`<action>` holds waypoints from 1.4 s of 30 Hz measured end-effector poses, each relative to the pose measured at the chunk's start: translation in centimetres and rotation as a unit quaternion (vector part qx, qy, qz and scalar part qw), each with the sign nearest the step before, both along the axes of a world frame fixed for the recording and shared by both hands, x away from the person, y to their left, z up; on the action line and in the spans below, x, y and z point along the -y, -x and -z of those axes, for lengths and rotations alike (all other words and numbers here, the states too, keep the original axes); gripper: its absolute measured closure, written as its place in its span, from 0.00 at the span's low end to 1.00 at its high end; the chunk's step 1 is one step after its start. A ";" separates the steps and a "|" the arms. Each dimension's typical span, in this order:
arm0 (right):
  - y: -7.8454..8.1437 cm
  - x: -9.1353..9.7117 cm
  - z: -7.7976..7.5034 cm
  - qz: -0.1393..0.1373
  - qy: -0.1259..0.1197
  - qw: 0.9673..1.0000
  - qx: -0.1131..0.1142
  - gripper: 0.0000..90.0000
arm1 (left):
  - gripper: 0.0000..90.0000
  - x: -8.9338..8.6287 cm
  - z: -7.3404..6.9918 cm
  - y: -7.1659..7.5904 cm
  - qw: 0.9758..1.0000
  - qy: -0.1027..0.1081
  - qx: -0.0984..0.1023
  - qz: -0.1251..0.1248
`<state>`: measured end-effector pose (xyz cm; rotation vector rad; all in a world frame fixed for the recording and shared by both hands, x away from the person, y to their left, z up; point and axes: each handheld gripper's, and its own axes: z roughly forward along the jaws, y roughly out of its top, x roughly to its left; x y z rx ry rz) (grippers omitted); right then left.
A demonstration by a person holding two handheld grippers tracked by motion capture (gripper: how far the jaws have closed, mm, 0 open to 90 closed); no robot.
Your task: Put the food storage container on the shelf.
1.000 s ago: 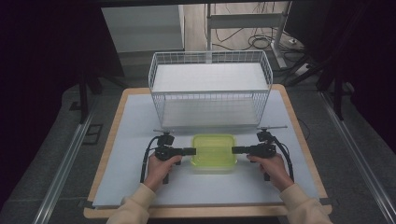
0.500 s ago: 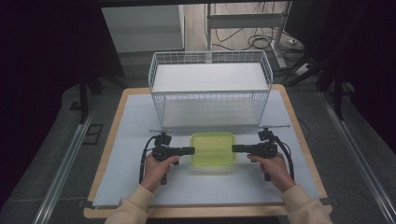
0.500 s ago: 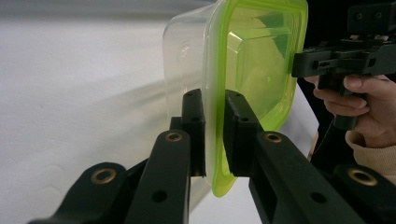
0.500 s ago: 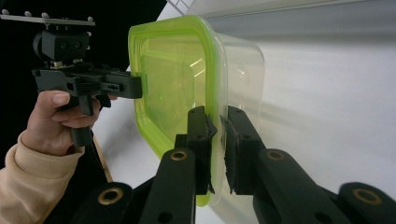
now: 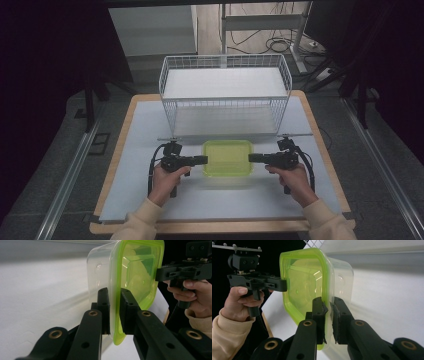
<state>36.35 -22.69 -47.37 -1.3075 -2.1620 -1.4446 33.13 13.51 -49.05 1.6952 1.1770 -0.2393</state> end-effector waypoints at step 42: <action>0.9 -0.4 -3.8 -0.002 -0.004 0.998 0.063 0.90 | 0.90 -0.4 -3.5 0.4 0.999 0.008 0.035 -0.003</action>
